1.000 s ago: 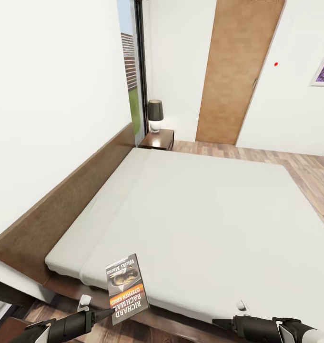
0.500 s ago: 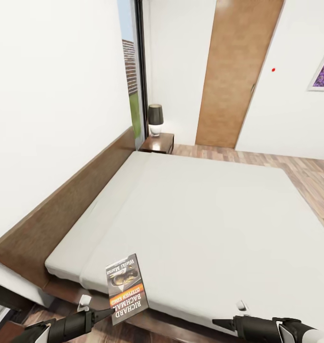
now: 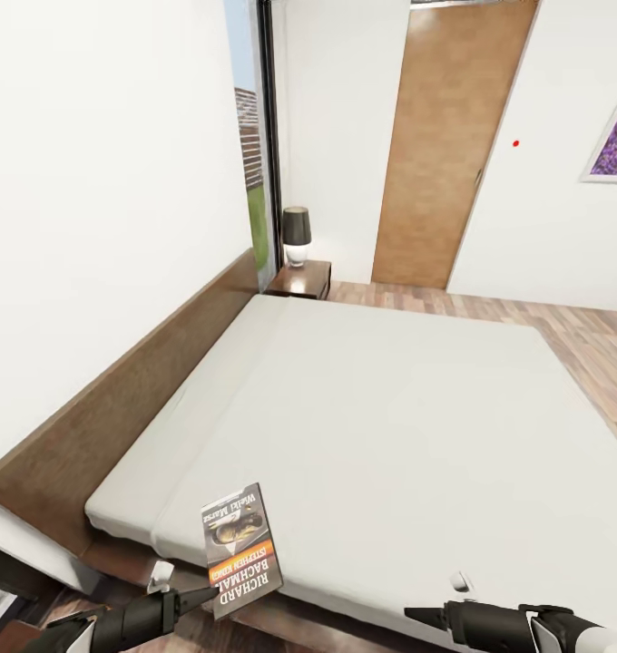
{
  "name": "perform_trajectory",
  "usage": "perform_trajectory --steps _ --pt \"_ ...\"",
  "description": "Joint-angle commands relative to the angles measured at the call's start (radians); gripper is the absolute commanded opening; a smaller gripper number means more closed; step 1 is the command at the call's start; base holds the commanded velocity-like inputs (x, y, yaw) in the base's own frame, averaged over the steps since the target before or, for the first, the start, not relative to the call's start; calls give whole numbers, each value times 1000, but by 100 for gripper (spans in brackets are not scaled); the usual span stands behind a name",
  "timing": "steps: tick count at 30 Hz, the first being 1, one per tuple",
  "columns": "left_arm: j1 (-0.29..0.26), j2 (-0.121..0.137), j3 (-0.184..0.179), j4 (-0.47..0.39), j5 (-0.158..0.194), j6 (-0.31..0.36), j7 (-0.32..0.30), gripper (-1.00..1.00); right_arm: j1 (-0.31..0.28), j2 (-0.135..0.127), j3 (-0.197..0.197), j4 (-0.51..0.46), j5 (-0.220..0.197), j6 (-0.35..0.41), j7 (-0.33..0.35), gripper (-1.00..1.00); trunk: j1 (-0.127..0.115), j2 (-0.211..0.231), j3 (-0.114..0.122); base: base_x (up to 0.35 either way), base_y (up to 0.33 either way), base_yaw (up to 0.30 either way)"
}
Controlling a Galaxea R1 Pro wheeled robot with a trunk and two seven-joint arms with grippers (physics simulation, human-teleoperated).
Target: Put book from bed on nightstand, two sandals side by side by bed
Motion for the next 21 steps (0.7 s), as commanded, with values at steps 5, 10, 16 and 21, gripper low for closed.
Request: perform_trajectory --steps 5,10,16,21 --pt "-1 -1 9 0 -10 11 -5 -100 -2 0 8 2 -11 10 5 100 1 -2 6 0 0 0" --pt "-1 0 9 0 -10 11 -5 -100 -2 0 8 3 -11 10 5 100 1 -2 14 0 0 0" --pt "-1 0 9 0 -10 11 -5 -100 -2 0 8 3 -11 10 5 100 1 -2 24 0 0 0" --pt "-1 0 9 0 -10 11 -5 -100 -2 0 8 3 -11 11 5 100 1 -2 32 0 0 0"
